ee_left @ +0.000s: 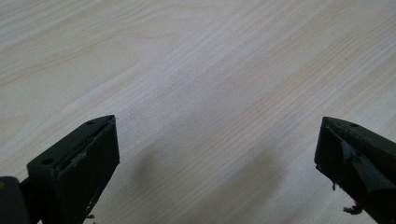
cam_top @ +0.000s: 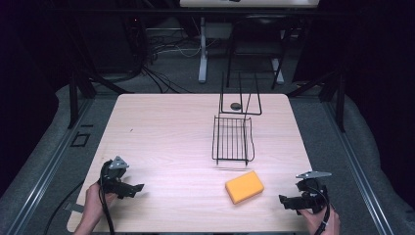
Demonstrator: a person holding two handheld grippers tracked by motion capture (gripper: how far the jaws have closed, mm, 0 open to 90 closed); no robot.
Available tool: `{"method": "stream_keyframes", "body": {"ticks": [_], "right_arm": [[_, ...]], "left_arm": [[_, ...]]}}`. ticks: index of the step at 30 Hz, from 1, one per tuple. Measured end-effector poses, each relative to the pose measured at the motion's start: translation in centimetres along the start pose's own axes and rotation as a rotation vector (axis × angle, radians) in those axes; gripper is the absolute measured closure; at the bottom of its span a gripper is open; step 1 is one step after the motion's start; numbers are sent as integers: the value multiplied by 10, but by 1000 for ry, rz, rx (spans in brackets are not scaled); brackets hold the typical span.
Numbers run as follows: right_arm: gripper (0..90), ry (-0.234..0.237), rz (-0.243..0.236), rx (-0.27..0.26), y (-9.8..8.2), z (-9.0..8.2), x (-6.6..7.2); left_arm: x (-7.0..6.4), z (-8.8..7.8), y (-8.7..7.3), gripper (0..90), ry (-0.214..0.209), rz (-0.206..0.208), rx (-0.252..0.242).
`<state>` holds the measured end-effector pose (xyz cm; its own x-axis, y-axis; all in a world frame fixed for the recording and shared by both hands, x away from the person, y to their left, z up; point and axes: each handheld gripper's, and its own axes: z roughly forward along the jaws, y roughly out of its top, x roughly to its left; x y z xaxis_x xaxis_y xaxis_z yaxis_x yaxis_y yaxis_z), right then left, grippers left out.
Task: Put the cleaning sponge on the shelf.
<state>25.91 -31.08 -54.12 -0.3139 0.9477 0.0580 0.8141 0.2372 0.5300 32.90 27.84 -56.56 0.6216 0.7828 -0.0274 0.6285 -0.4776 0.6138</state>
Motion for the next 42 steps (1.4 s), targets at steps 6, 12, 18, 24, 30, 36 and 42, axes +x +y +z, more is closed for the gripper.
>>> {"method": "stream_keyframes", "body": {"ticks": [6, 12, 18, 24, 30, 36, 42], "right_arm": [[9, 3, -18, 14, 1, 0, 3], [15, 5, -51, 42, 4, 1, 8], [17, 14, -62, 62, 11, -1, 12], [17, 28, -80, 56, 18, -6, 17], [15, 44, -109, 62, 25, -6, 26], [9, 55, -124, 64, 33, -9, 32], [0, 69, -142, 79, 42, -9, 38]], "left_arm": [[0, 1, 0, 0, 1, 1, 2], [0, 1, 0, 0, -4, 4, 11], [0, 0, 0, 0, 6, 12, 6], [0, -1, 0, 0, 8, 11, 3], [0, -1, 0, 0, 10, 5, -3], [0, -2, 0, 0, 13, 10, -4], [0, -2, 0, 0, 13, 8, -4]]}}
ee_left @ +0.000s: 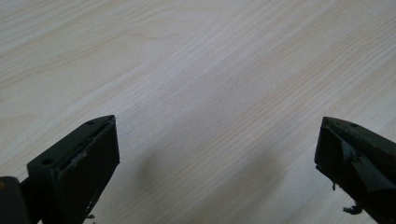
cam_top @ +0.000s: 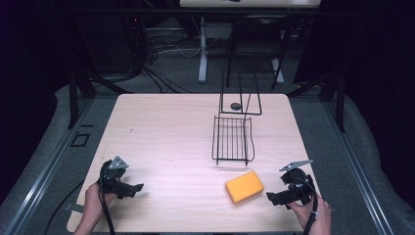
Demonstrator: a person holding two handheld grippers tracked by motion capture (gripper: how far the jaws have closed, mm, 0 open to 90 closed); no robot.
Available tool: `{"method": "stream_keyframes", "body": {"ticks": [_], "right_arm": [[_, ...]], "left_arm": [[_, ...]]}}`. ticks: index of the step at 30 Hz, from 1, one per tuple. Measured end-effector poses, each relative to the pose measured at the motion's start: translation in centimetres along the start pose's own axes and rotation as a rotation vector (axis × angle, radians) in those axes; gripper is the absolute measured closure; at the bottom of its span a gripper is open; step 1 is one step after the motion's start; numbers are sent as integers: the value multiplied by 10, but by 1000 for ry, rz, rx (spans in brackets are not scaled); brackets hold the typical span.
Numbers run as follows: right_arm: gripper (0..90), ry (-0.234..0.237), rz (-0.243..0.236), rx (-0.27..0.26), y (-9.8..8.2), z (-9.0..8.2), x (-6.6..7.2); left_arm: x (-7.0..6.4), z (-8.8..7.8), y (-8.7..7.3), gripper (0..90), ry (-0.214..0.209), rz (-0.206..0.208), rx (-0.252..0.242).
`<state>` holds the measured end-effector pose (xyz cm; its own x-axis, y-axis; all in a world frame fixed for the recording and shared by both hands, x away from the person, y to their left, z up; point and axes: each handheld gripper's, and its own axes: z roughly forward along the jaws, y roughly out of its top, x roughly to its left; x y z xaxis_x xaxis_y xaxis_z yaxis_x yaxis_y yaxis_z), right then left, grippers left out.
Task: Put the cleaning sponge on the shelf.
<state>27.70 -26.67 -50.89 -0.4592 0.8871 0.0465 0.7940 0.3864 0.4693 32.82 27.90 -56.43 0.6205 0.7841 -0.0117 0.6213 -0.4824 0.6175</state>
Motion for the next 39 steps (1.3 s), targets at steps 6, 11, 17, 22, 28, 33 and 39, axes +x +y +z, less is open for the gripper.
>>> {"method": "stream_keyframes", "body": {"ticks": [6, 11, 17, 22, 28, 33, 39], "right_arm": [[0, 22, -31, 4, 15, 3, 8], [0, 29, -59, 17, 26, 9, 13], [0, 54, -67, 16, 36, 18, 18], [12, 89, -67, 31, 41, 27, 19], [117, 103, -59, 34, 42, 37, 21], [236, 109, -55, 57, 45, 42, 20], [390, 124, -5, 59, 43, 45, 14]], "left_arm": [[0, 0, 0, 0, -1, -2, -1], [0, 0, 0, 0, -2, -1, -2], [0, 1, 0, 0, -6, -8, -2], [0, 1, 0, 0, -11, -9, 3], [0, 1, 0, 0, -11, 3, 11], [0, 1, 0, 0, -9, 5, 11], [0, 2, 1, 0, -8, 5, 14]]}}
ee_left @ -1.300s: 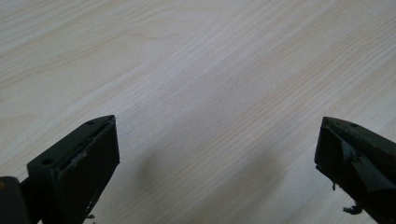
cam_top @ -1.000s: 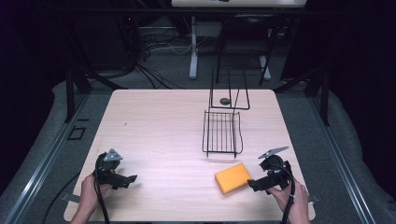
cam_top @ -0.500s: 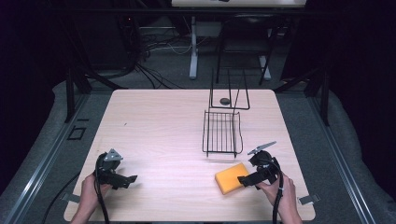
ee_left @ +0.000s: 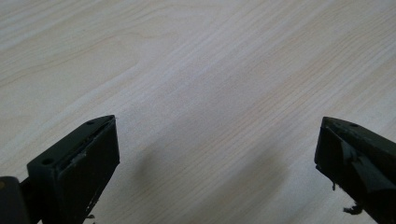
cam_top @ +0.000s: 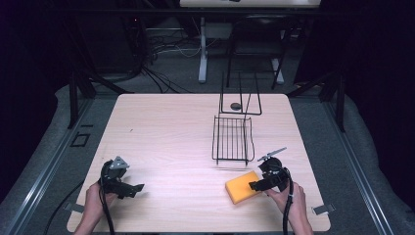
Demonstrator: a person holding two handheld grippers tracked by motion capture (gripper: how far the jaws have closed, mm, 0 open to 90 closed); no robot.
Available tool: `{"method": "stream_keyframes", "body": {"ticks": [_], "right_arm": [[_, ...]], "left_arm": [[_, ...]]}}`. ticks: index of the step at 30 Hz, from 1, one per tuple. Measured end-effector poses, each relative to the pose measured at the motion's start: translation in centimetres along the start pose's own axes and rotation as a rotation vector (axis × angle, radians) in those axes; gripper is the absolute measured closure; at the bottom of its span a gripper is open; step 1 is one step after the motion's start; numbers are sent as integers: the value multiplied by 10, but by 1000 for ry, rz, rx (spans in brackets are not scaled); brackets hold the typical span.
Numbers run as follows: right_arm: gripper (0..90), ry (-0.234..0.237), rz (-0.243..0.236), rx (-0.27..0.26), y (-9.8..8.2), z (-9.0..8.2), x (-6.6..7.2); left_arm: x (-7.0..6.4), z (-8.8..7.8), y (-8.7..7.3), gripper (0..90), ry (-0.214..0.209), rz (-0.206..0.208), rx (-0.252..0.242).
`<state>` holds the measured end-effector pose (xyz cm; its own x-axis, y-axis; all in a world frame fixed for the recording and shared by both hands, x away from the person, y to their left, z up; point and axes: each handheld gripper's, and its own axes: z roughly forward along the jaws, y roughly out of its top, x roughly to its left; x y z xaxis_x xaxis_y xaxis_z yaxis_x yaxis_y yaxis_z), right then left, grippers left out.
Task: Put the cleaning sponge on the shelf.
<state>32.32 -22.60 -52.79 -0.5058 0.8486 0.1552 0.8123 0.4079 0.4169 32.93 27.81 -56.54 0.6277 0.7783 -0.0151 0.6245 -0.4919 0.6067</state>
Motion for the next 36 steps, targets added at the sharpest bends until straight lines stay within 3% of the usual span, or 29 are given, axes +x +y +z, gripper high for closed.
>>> {"method": "stream_keyframes", "body": {"ticks": [10, 14, 20, 27, 36], "right_arm": [[589, 51, 55, 1, -4, 5, -7], [664, 45, 49, 15, -6, 5, -6], [811, 36, 62, -4, -8, 7, -1], [851, 59, 72, -38, -10, 6, 1], [854, 55, 40, -74, -8, -8, 7]], "left_arm": [[-1, 0, 0, 0, 7, -2, -3], [-1, 0, 0, 0, 7, -1, -1], [-3, 0, 0, 1, 11, 7, 2], [-2, 0, 0, 1, 3, 5, 2], [-2, 1, 0, 1, 1, 4, -3]]}}
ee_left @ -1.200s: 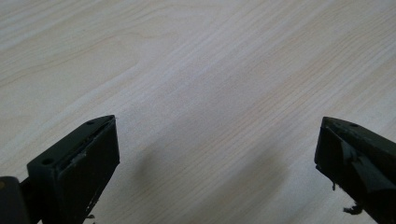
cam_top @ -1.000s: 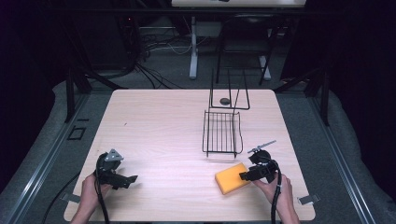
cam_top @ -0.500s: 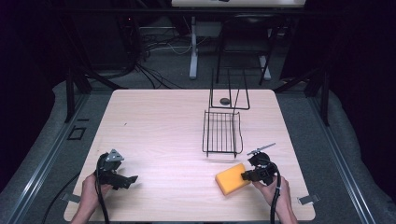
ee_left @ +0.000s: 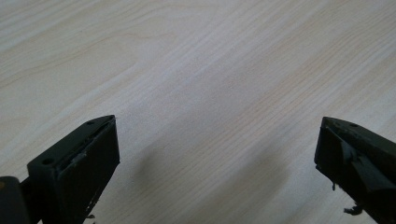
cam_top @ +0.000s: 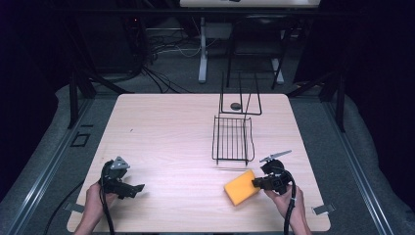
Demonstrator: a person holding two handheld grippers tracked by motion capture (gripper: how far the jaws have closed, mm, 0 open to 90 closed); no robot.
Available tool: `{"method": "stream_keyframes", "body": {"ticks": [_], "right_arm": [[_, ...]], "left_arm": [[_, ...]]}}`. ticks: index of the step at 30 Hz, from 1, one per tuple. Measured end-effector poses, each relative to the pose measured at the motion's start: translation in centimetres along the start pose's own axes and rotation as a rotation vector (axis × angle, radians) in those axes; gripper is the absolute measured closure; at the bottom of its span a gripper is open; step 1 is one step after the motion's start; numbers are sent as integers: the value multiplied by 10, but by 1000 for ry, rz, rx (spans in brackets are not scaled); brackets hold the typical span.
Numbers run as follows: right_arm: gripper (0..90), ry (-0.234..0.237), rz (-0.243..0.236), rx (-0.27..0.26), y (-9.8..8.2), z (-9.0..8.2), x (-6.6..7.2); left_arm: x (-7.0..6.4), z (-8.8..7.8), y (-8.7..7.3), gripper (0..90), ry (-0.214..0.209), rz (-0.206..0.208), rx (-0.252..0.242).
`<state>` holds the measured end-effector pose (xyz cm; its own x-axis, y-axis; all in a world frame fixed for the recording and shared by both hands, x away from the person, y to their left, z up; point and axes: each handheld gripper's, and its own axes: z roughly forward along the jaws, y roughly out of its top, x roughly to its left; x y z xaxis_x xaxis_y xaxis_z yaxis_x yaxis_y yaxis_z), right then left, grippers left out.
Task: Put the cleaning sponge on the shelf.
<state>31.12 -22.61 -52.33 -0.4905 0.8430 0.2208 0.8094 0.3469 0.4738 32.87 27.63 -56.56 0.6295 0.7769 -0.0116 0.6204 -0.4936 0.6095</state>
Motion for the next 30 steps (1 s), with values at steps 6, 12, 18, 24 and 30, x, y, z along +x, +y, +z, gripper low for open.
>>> {"method": "stream_keyframes", "body": {"ticks": [6, 12, 18, 24, 30], "right_arm": [[852, 9, -2, -28, -1, -8, 0], [852, 10, -6, -51, -1, -16, 0], [853, 14, -1, -69, -3, -24, 0], [855, 14, -14, -76, -2, -29, 4], [859, 8, -23, -75, -3, -34, 6]], "left_arm": [[0, 0, 0, 1, -5, 1, 6], [0, 0, 0, 1, -2, -2, 0], [0, -1, 0, 1, -1, 0, -3], [0, 0, 0, 1, -2, -2, -3], [-1, 0, 0, 0, -1, 1, -5]]}}
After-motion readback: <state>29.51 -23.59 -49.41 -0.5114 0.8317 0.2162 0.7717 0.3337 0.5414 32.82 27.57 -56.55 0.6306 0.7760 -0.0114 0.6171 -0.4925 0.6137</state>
